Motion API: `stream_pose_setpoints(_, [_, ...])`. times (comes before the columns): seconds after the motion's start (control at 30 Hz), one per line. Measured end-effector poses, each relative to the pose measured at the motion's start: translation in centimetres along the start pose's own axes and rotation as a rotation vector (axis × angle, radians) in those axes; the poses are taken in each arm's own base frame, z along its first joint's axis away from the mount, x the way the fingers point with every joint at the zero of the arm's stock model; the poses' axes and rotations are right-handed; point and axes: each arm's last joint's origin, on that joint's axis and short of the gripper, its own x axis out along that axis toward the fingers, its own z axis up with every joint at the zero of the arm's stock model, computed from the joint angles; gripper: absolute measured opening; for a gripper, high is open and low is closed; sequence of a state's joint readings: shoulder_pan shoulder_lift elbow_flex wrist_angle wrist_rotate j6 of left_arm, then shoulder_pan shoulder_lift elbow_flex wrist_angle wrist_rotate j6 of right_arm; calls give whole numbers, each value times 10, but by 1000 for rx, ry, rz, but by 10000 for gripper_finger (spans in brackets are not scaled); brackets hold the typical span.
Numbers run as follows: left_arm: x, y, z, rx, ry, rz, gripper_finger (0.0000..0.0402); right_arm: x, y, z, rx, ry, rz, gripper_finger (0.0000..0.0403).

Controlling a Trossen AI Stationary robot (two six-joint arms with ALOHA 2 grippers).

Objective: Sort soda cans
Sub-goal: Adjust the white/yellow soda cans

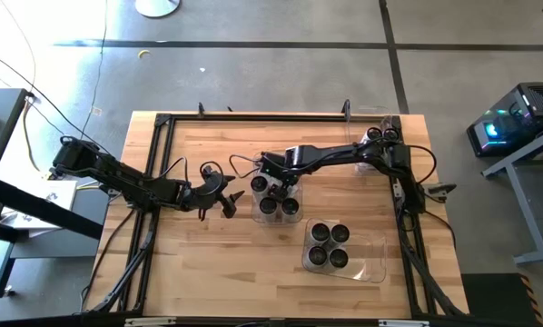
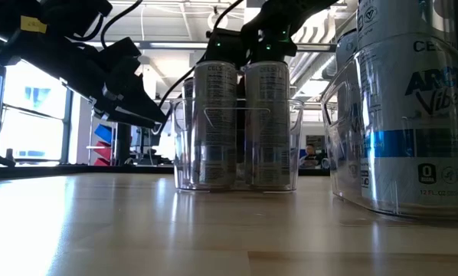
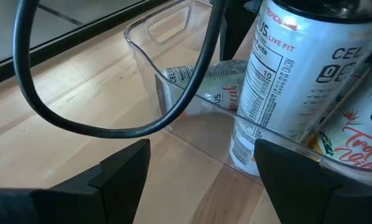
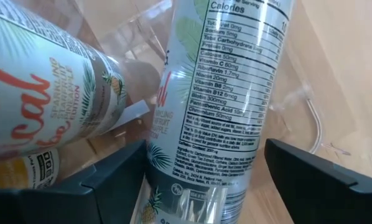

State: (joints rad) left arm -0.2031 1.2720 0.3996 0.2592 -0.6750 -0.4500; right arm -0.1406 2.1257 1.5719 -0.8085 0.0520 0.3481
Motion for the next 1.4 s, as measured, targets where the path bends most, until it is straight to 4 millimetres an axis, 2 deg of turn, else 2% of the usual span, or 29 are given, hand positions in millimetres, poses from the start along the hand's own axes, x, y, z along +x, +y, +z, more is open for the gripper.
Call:
stream_pose_setpoints(0.13, [0,0,0,0,0,0,282,5,0,0,-15,6,-14,302])
stream_pose_setpoints(0.37, [0,0,0,0,0,0,282,6,-1,0,-1,4,-12,220])
stream_pose_setpoints(0.5, [0,0,0,0,0,0,282,1,-1,1,6,-6,-8,219])
stream_pose_setpoints(0.87, [0,0,0,2,2,0,282,-37,-6,-2,48,-65,-19,219])
stream_pose_setpoints(1.17, [0,0,-1,2,4,-3,282,-38,-6,-2,56,-72,-33,219])
stream_pose_setpoints(1.4, [0,0,-1,2,5,-5,282,-39,-14,2,119,-94,-54,219])
